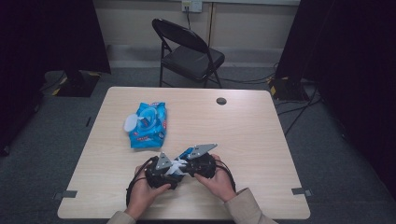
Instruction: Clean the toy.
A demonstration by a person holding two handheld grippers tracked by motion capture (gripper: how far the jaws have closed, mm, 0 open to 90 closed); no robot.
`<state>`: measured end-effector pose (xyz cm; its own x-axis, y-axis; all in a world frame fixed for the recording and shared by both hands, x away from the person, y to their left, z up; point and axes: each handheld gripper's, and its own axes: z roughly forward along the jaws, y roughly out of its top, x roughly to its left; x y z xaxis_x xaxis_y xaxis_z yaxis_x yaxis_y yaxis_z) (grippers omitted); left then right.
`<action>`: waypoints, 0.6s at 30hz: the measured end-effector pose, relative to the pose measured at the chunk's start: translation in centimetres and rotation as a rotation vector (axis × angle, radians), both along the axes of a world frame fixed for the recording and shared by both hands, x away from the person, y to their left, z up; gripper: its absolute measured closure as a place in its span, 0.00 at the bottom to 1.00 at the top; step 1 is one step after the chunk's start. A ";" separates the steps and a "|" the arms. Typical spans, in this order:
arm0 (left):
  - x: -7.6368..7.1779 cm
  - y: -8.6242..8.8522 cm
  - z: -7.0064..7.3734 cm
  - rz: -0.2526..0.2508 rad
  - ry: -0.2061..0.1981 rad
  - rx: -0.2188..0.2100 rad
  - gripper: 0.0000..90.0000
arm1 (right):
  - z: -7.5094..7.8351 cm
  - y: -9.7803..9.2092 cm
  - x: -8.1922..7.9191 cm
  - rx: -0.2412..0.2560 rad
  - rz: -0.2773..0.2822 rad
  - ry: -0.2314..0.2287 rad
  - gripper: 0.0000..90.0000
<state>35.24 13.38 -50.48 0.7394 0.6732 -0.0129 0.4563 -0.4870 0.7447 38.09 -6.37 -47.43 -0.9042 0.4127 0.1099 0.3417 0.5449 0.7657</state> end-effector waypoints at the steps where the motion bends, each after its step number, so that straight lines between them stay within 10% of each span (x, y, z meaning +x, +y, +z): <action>1: 0.0 0.0 0.0 0.002 0.001 0.001 0.27 | 0.0 -0.2 0.1 -0.002 -0.003 0.007 0.95; 18: 0.0 0.0 0.0 0.000 -0.001 0.002 0.27 | -0.5 -3.7 2.1 0.017 -0.125 0.001 0.95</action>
<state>35.23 13.37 -50.49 0.7391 0.6735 -0.0107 0.4560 -0.4886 0.7439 40.20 -10.03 -47.96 -0.8460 0.5199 0.1185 0.4066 0.4852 0.7741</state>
